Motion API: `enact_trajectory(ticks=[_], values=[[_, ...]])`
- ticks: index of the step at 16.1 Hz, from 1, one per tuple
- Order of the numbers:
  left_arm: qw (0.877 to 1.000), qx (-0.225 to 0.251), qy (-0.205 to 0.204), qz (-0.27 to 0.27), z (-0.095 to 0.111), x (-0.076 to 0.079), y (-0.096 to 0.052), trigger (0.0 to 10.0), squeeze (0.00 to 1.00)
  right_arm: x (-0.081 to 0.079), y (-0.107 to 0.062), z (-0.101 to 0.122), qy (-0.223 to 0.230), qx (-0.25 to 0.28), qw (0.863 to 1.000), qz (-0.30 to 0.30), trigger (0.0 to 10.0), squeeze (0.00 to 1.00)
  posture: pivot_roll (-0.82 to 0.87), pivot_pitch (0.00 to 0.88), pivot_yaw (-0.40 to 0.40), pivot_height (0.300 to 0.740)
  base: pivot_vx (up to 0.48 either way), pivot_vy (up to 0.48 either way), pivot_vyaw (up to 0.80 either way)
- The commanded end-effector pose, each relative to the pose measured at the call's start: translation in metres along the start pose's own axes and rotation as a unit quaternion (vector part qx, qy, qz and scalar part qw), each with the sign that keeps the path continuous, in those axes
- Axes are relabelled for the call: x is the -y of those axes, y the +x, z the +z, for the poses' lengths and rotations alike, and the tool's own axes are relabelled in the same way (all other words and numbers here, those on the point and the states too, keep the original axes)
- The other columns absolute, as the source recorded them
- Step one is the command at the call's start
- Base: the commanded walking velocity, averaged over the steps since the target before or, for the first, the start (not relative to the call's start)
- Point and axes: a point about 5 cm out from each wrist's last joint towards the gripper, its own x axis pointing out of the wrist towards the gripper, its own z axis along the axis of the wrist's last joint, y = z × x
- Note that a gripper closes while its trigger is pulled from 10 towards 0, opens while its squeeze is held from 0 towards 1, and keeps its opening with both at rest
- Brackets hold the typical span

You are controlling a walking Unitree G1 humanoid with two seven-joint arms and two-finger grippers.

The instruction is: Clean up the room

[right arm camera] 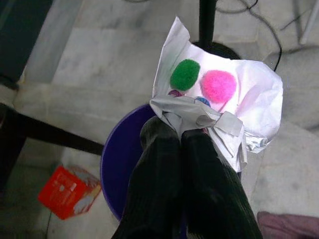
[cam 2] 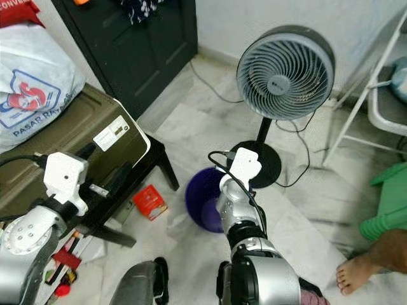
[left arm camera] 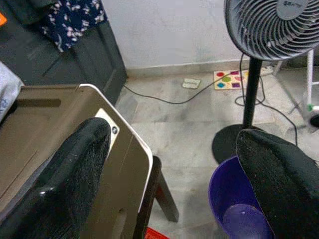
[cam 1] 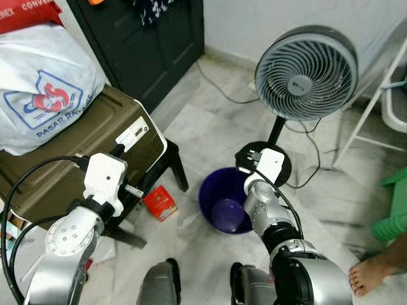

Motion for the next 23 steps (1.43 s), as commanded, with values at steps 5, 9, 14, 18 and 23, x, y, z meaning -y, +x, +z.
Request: enact_trajectory(ticks=[5, 9, 14, 18, 23], values=[[1.000, -0.018, 0.007, -0.005, -0.001, -0.003, -0.010, 10.0, 0.00, 0.000, 0.002, 0.000, 0.017, -0.004, 1.000, -0.004, 10.0, 1.00, 0.20, 0.275, 0.110, 0.740, 0.000, 0.000, 0.00], [1.000, -0.019, 0.006, -0.003, -0.001, -0.003, -0.008, 10.0, 0.00, -0.001, 0.002, 0.001, 0.015, 0.001, 1.000, -0.003, 10.0, 1.00, 0.20, 0.272, 0.107, 0.740, 0.000, 0.000, 0.00], [1.000, -0.024, -0.003, -0.007, -0.001, 0.007, -0.013, 10.0, 0.00, -0.003, 0.003, 0.004, 0.012, 0.011, 1.000, 0.004, 10.0, 1.00, 0.20, 0.263, 0.107, 0.740, 0.000, 0.000, 0.00], [1.000, -0.024, -0.001, -0.004, 0.000, 0.005, -0.011, 10.0, 0.00, -0.004, 0.003, 0.004, 0.015, 0.013, 1.000, 0.008, 10.0, 1.00, 0.20, 0.258, 0.107, 0.740, 0.000, 0.000, 0.00], [1.000, -0.027, -0.001, -0.005, 0.000, 0.005, -0.013, 10.0, 0.00, -0.007, 0.002, 0.003, 0.017, 0.014, 1.000, 0.012, 10.0, 1.00, 0.21, 0.252, 0.112, 0.740, 0.000, 0.000, 0.00]])
